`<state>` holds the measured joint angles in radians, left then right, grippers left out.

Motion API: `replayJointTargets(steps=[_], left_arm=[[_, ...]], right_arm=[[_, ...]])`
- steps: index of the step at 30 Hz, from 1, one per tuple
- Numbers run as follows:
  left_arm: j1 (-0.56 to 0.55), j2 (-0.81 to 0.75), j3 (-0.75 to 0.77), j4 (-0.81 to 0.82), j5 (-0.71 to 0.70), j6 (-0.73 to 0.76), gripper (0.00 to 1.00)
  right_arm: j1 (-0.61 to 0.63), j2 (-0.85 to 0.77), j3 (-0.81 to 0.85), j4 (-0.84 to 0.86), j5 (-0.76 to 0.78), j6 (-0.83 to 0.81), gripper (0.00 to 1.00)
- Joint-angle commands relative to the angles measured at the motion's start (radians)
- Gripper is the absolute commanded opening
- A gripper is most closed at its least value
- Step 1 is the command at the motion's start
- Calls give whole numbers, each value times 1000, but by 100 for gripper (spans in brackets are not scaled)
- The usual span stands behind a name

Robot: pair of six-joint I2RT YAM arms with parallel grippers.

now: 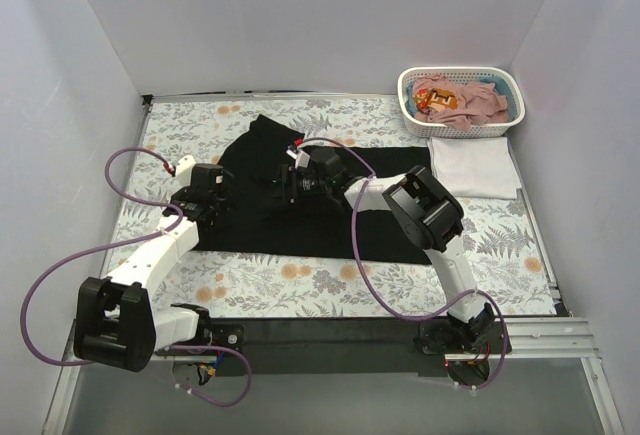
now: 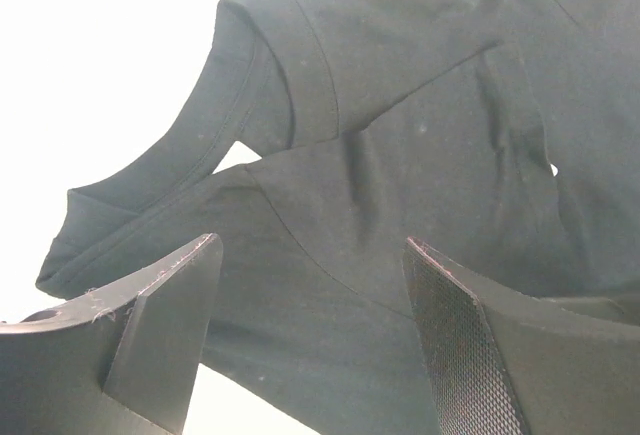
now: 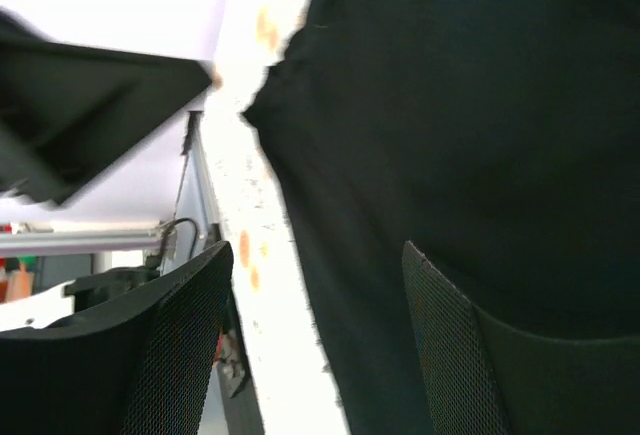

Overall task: Fold and stack the t-shirts
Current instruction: Fold the tshirt

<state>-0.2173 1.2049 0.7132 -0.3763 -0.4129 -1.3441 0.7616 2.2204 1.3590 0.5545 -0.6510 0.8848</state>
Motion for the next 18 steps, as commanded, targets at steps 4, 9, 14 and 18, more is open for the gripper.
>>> replayJointTargets(steps=[4,9,14,18], left_arm=[[4,2,3,7,-38,-7,71],[6,7,5,14,-12,-4,71],[4,48,78,13,112,3,71],[4,128,149,14,209,5,71]], right_arm=[[-54,80,-46,172,-39,66,74],[-100,50,-75,186,-84,59,74],[-130,-57,-115,182,-122,40,74],[-168,-177,-223,167,-127,29,73]])
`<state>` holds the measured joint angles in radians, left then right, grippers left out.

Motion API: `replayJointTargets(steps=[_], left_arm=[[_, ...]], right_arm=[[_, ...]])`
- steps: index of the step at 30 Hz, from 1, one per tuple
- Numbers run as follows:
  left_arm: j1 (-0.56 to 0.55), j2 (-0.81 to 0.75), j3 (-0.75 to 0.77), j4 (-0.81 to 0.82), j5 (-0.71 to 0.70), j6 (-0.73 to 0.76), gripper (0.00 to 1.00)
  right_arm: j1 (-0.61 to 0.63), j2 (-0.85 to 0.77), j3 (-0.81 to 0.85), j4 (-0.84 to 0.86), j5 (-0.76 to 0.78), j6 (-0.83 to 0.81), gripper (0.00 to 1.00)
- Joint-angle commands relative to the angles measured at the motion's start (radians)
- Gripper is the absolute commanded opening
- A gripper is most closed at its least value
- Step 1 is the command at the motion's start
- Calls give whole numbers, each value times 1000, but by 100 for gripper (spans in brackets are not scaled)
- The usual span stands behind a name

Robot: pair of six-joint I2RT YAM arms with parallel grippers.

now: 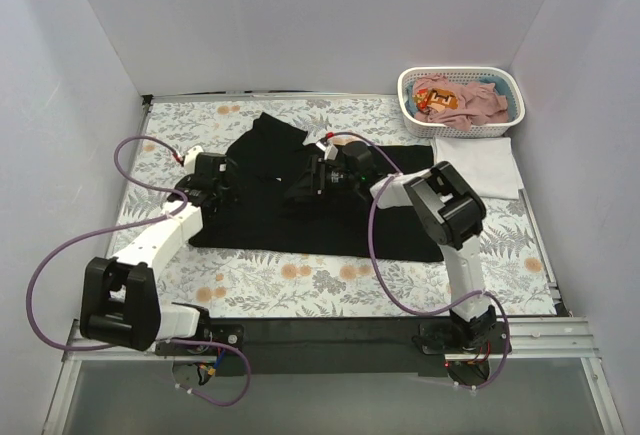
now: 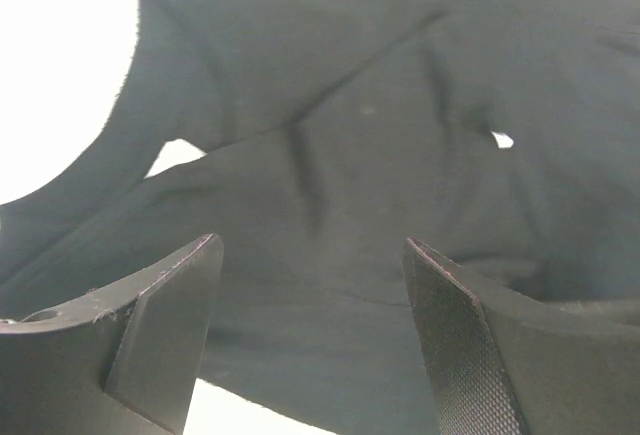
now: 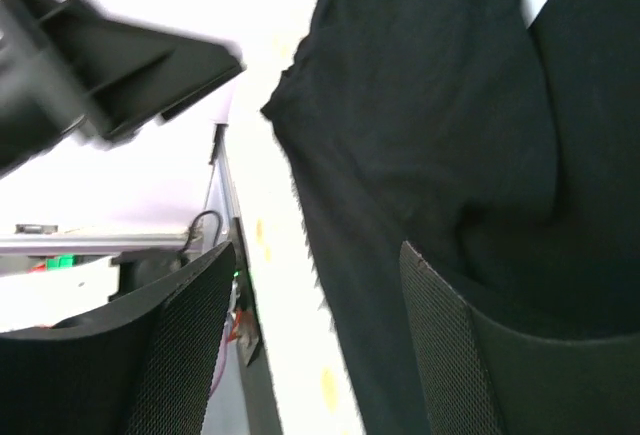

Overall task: Fold and stack the t-shirts
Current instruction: Fold the tshirt

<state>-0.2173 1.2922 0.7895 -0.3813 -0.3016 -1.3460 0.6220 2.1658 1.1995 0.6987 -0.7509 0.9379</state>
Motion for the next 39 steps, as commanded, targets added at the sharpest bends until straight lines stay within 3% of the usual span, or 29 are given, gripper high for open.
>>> replayJointTargets(steps=[1,5,6,8,9,12,17,26,35,39], left_arm=[[4,82,88,18,117,7,70],[4,163,139,15,160,7,65],[4,176,154,12,156,5,63],[4,197,165,-2,127,5,60],[4,214,174,-5,116,7,59],[4,242,188,-8,102,16,57],[4,301,206,-31,82,11,53],[16,302,160,-143,-8,-39,53],[76,183,-10,-304,33,-183,56],[154,11,-143,-355,96,-219,57]], right_arm=[[-47,-145,-93,18,-25,-31,73],[-93,-263,-211,-140,13,-163,71],[-99,-311,-224,-262,31,-256,70],[-107,-362,-239,-413,129,-356,69],[-107,-407,-239,-567,177,-414,68],[-107,-481,-248,-765,359,-548,66],[-107,-578,-287,-939,550,-649,61],[-107,-658,-376,-1055,743,-702,58],[-100,-624,-466,-1176,656,-689,58],[-74,-688,-523,-1240,651,-673,59]])
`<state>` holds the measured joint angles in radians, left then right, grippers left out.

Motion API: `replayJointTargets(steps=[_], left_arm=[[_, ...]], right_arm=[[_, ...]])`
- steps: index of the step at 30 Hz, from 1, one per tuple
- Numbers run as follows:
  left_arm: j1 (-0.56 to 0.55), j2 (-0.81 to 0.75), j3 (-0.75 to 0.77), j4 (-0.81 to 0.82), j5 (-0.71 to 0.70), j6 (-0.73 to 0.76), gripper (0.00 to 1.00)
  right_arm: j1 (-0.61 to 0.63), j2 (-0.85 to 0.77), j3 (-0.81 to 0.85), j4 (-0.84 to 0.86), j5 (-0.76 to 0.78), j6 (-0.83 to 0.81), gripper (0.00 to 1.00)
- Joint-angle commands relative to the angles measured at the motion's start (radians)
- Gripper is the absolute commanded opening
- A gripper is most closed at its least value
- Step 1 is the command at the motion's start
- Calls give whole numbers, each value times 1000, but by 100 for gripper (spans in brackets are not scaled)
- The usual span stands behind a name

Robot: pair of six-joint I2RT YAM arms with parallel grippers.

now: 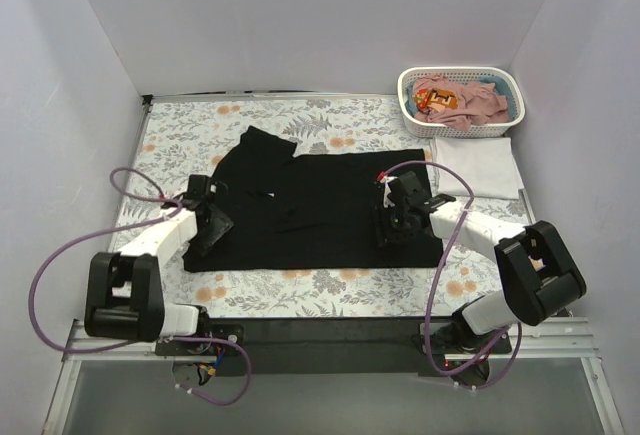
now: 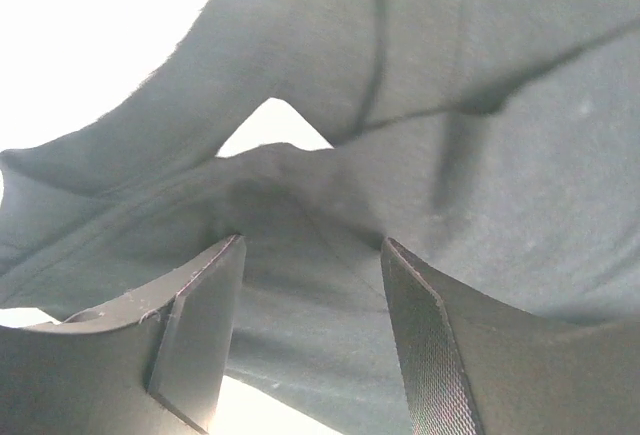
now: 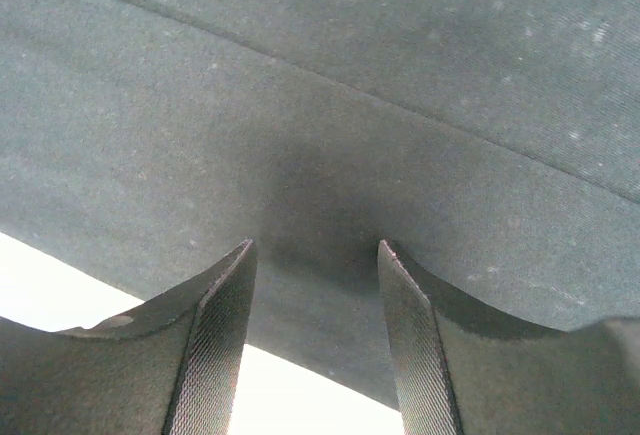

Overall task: Fold and stack the t-shirts
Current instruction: Fold the tshirt

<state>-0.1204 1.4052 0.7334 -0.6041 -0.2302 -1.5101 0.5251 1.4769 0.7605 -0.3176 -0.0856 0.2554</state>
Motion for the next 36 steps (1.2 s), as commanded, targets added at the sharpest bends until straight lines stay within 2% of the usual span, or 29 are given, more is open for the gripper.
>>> replayJointTargets(steps=[1,6,9,12,13,17,18,21,24,27,29,30,34,36], left_arm=[[71,-141,-124,-146,37,-85,57],[103,-279,-77,-258,16,-154,57],[119,-347,-69,-272,-17,-154,59],[119,-371,-17,-202,-27,-87,65],[119,-361,0,-171,-31,-12,68],[119,-232,102,-8,31,192,69],[119,-151,144,59,90,229,69],[119,16,246,143,138,316,69],[119,142,337,159,123,336,69],[119,277,420,191,179,367,68],[119,357,478,190,181,383,64],[119,377,494,190,180,393,58],[119,463,555,190,196,418,50],[119,498,586,190,203,424,50]], right_arm=[[29,-13,-104,-245,-19,13,60],[73,-84,-133,-296,-52,18,61],[84,-108,-99,-310,-62,1,61],[84,-129,17,-339,-1,-45,63],[82,-130,51,-354,24,-56,63],[56,-119,209,-364,145,-107,63],[47,-116,250,-362,162,-120,63],[41,-92,296,-353,155,-133,63],[41,-82,316,-337,136,-134,63],[41,-101,284,-296,93,-117,63],[41,-109,261,-278,57,-114,63],[42,-107,257,-276,46,-114,63],[42,-101,234,-268,38,-120,63],[42,-92,223,-264,29,-119,63]])
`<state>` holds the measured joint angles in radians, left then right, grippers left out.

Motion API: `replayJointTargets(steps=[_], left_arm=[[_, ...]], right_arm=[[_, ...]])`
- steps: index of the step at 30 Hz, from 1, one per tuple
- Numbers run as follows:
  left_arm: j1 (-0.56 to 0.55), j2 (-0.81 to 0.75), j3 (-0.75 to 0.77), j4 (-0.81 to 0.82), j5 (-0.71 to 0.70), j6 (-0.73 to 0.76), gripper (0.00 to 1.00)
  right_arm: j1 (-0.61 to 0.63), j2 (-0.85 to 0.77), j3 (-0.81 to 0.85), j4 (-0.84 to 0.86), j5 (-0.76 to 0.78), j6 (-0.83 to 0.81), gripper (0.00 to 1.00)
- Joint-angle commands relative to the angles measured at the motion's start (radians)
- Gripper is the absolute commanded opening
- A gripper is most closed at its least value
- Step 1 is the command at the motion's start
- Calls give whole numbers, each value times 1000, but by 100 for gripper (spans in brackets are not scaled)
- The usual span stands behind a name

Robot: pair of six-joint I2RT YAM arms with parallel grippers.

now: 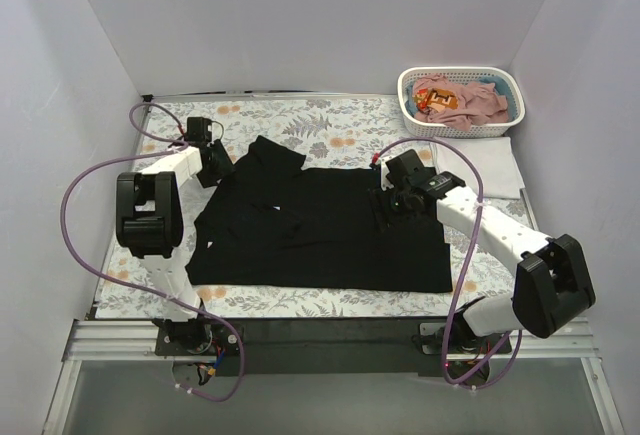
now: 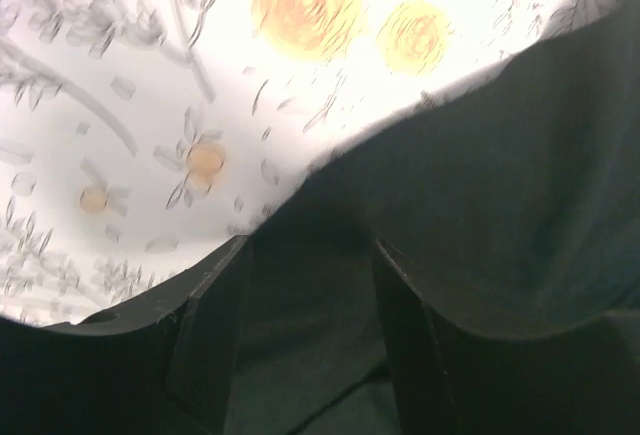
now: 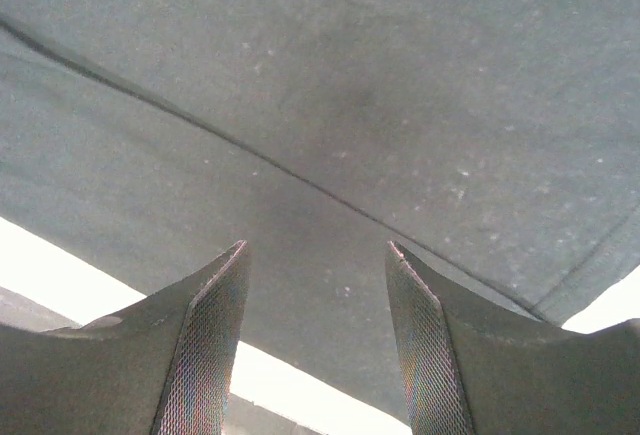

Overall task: Fold and stack the t-shirts
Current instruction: Fold the tshirt

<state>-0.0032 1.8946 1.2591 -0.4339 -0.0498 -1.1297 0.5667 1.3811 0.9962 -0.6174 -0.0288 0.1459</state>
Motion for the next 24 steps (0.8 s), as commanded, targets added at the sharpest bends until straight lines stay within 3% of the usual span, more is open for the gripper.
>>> replayJointTargets(steps=[1,14,19,24], left_arm=[[2,17,69,20,19,50,50],[-18,89,125,15,-62,102,48],[-38,113,123,-6,-82,102,40],[-44,116,118,-17,-67,108,40]], right_arm=[[-1,12,-16,44,-33,-8,63],[1,45,-31,62,-48,-9,63],[-1,49,-34,65,-36,-12,63],[-1,50,-25,67,-17,-16,63]])
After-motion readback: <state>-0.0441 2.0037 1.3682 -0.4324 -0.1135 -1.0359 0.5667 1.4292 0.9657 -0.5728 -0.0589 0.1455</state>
